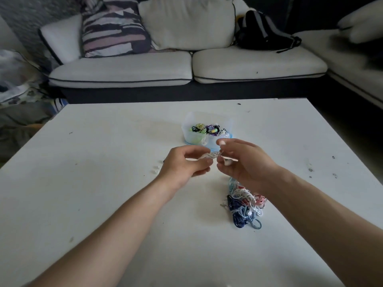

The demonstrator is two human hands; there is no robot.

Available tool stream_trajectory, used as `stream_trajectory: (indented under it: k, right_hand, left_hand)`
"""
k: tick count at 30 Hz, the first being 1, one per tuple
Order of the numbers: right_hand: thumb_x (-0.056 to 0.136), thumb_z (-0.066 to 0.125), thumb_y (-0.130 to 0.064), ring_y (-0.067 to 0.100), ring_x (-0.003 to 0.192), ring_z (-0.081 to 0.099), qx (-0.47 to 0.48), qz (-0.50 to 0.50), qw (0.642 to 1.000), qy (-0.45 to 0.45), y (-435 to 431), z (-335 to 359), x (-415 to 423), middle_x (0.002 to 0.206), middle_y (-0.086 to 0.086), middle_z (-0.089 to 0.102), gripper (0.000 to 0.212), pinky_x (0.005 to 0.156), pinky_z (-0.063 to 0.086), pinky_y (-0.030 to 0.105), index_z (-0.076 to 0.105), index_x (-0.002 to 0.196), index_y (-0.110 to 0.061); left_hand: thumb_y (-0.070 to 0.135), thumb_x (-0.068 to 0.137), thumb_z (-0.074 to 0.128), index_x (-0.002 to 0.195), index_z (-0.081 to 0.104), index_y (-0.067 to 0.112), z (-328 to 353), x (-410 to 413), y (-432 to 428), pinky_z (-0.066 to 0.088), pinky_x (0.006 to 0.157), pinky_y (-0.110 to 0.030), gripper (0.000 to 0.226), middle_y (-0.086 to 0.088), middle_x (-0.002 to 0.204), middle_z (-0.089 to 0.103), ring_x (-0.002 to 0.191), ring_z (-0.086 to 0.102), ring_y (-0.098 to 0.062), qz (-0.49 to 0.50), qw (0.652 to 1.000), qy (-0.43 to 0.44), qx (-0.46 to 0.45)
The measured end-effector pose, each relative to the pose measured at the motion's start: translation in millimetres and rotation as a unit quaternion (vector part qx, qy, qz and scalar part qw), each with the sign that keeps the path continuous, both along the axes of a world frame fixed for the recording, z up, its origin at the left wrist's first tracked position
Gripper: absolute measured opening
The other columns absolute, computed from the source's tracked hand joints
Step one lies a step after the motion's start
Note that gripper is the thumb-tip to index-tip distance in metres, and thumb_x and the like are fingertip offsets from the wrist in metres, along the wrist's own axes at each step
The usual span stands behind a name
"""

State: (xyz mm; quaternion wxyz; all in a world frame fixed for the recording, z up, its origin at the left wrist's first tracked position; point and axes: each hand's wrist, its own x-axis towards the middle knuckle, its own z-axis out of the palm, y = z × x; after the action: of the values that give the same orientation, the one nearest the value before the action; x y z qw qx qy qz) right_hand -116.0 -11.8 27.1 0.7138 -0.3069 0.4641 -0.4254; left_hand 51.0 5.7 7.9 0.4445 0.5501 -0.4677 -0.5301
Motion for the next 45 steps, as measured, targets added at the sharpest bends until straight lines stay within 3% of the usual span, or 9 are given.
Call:
stream_trajectory:
  k: [6,11,19,23,25,32,35,38,45]
  right_hand:
    - [0.094,0.061,-0.003,0.020,0.072,0.061,-0.002,-0.031,0.999,0.030,-62.1,0.2,15.1,0.089,0.016,0.061,0.020,0.070,0.061,0.030,0.065,0.111,0.007]
    - [0.092,0.059,-0.004,0.031,0.076,0.059,0.014,-0.082,0.996,0.037,-126.1,-3.6,22.6,0.092,0.022,0.059,0.011,0.086,0.059,0.037,0.059,0.099,0.005]
    - [0.087,0.060,-0.034,0.016,0.064,0.038,-0.018,-0.051,0.980,0.192,-172.1,-24.4,15.1,0.082,-0.002,0.044,0.024,0.058,0.034,0.029,0.051,0.103,-0.018]
    - [0.093,0.057,-0.020,0.024,0.094,0.064,-0.099,-0.025,0.968,0.231,-151.2,-22.7,2.1,0.104,0.012,0.070,0.011,0.092,0.052,0.042,0.065,0.092,-0.012]
    - [0.095,0.055,-0.014,0.020,0.086,0.068,-0.137,-0.004,0.957,0.254,-126.2,-16.3,-8.0,0.100,0.011,0.074,0.017,0.088,0.055,0.038,0.070,0.099,-0.006]
    - [0.092,0.060,-0.014,0.013,0.071,0.070,-0.205,0.181,0.834,0.479,-54.4,-22.2,-57.1,0.084,-0.003,0.076,0.013,0.059,0.048,0.016,0.073,0.092,-0.017]
    - [0.088,0.063,-0.014,0.013,0.072,0.072,-0.201,0.274,0.778,0.528,-33.5,-22.9,-78.6,0.078,-0.006,0.074,0.014,0.065,0.049,0.018,0.072,0.082,-0.023]
    - [0.081,0.077,-0.034,0.009,0.071,0.067,-0.181,0.341,0.751,0.536,-15.8,-18.8,-90.4,0.082,-0.002,0.074,0.015,0.065,0.048,0.020,0.072,0.082,-0.021]
    - [0.072,0.082,-0.049,0.016,0.090,0.063,-0.205,0.355,0.648,0.642,8.9,-23.3,-74.3,0.095,-0.004,0.070,0.036,0.072,0.049,0.028,0.068,0.089,-0.021]
  left_hand:
    - [0.010,0.077,0.081,0.102,0.069,0.013,7.0,-3.5,-60.2,0.061,0.069,-0.028,0.028,-0.002,0.088,0.069,0.073,0.070,-0.021,0.088,0.989,-0.108,-0.048]
    - [0.028,0.074,0.082,0.089,0.068,0.023,-4.8,-3.2,-129.2,0.051,0.075,-0.023,0.022,0.010,0.087,0.069,0.081,0.066,-0.011,0.144,0.944,-0.278,-0.101]
    - [0.025,0.081,0.077,0.101,0.069,0.018,-29.4,1.2,-178.0,0.050,0.085,-0.028,0.024,0.004,0.104,0.069,0.093,0.064,-0.017,0.115,0.922,-0.359,-0.086]
    - [0.022,0.087,0.068,0.101,0.070,0.021,-32.0,-0.6,-158.0,0.049,0.082,-0.025,0.014,0.009,0.102,0.070,0.092,0.065,-0.014,0.093,0.923,-0.354,-0.119]
    - [0.022,0.086,0.066,0.101,0.067,0.022,-32.7,-6.4,-138.2,0.046,0.075,-0.022,0.015,0.010,0.096,0.069,0.086,0.065,-0.012,0.072,0.929,-0.340,-0.128]
    - [0.026,0.084,0.070,0.092,0.068,0.026,-36.5,-46.5,-60.5,0.044,0.064,-0.014,0.009,0.012,0.085,0.067,0.080,0.063,-0.006,-0.111,0.940,-0.316,-0.068]
    - [0.028,0.082,0.070,0.093,0.069,0.029,-33.9,-63.4,-36.5,0.045,0.063,-0.018,0.012,0.008,0.088,0.068,0.077,0.063,-0.008,-0.171,0.935,-0.310,-0.020]
    - [0.019,0.082,0.067,0.096,0.069,0.033,-32.9,-73.0,-20.4,0.047,0.067,-0.017,0.020,0.009,0.091,0.067,0.077,0.062,-0.008,-0.227,0.926,-0.301,0.000]
    - [0.006,0.074,0.067,0.104,0.066,0.033,-40.8,-75.9,-1.6,0.051,0.073,-0.023,0.040,0.010,0.103,0.063,0.079,0.058,-0.008,-0.266,0.905,-0.332,-0.011]
